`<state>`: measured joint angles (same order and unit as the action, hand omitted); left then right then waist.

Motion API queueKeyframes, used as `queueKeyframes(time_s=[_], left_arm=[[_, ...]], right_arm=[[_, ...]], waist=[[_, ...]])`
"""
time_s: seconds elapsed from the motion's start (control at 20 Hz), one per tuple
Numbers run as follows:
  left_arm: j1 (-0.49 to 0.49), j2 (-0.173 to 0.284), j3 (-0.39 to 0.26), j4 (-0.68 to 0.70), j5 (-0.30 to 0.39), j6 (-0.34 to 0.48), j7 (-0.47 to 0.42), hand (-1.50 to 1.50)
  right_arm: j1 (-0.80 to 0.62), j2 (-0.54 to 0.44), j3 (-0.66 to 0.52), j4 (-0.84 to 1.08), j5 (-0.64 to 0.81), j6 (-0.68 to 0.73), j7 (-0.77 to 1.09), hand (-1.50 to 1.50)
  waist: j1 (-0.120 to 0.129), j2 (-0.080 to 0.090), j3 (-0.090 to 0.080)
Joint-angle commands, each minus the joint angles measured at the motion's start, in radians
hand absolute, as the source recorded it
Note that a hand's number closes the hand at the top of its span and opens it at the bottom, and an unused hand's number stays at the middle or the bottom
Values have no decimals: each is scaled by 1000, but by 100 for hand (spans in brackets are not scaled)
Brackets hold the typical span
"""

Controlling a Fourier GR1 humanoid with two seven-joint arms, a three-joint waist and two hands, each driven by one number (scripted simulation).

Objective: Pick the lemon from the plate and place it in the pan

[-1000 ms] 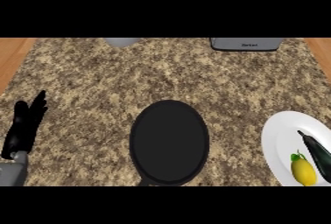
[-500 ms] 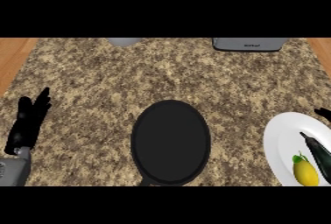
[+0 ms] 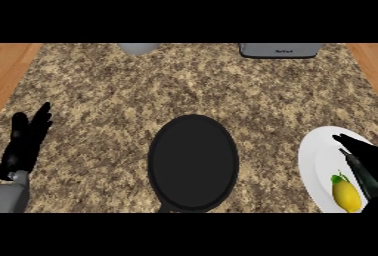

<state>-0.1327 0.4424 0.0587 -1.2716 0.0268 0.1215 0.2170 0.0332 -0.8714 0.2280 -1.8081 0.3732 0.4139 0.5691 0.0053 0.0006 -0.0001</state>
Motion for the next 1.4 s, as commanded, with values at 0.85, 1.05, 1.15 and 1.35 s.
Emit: queueKeyframes(time_s=[0.85,1.05,1.15,1.35], left_arm=[[22,-47,76,-70,-79,-59,32,0],[57,-103,59,-83,-119,-28,6,0],[-31,-91,100,64,-115,-54,-30,0],[42,-123,62,-99,-142,-34,45,0]], right_arm=[[-1,234,-52,185,339,68,-151,-150],[44,258,-71,179,393,66,-181,-150],[42,268,-102,136,391,122,-175,-150],[14,245,-154,202,391,178,-212,-150]], waist=[[-3,-1,0],[-4,-1,0],[-8,-1,0],[-4,-2,0]])
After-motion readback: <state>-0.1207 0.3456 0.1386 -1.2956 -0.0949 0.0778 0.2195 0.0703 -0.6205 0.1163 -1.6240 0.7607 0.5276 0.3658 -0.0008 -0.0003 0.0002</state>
